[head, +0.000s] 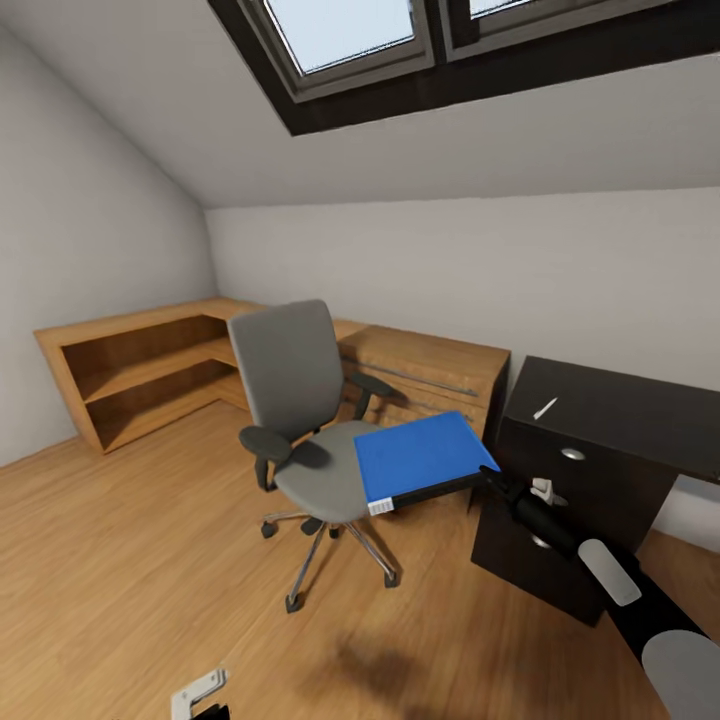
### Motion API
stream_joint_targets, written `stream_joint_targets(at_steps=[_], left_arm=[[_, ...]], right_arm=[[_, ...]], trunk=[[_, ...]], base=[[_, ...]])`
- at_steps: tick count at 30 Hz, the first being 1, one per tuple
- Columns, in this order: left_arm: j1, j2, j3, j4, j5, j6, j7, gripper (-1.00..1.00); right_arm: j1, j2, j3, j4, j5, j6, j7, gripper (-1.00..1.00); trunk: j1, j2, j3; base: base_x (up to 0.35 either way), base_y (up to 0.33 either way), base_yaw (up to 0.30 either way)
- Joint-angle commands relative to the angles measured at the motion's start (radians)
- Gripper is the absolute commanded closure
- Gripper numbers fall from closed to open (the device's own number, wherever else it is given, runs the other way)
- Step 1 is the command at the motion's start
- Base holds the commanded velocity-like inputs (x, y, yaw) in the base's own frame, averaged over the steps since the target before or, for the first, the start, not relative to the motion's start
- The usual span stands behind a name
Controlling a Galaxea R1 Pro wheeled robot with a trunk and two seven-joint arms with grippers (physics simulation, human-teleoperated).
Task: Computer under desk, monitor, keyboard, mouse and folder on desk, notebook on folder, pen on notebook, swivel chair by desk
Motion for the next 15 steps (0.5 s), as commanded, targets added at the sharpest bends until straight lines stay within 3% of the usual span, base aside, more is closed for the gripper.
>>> stream_joint_targets(at_steps=[1, 15], left_arm=[[-0.001, 0.001, -0.008, 0.000, 0.010, -0.008, 0.006, -1.00], [-0.001, -0.011, -0.009, 0.018, 0.010, -0.017, 0.005, -1.00]], right_arm=[[-0.001, -0.001, 0.004, 0.000, -0.010, 0.006, 0.000, 1.00], [-0.001, 0.004, 0.006, 0.004, -0.010, 0.003, -0.002, 1.00]], trunk=[[-0.004, 0.007, 0.002], [-0.058, 0.105, 0.048]], base=[[-0.162, 0.000, 0.000], [-0.302, -0.011, -0.010]])
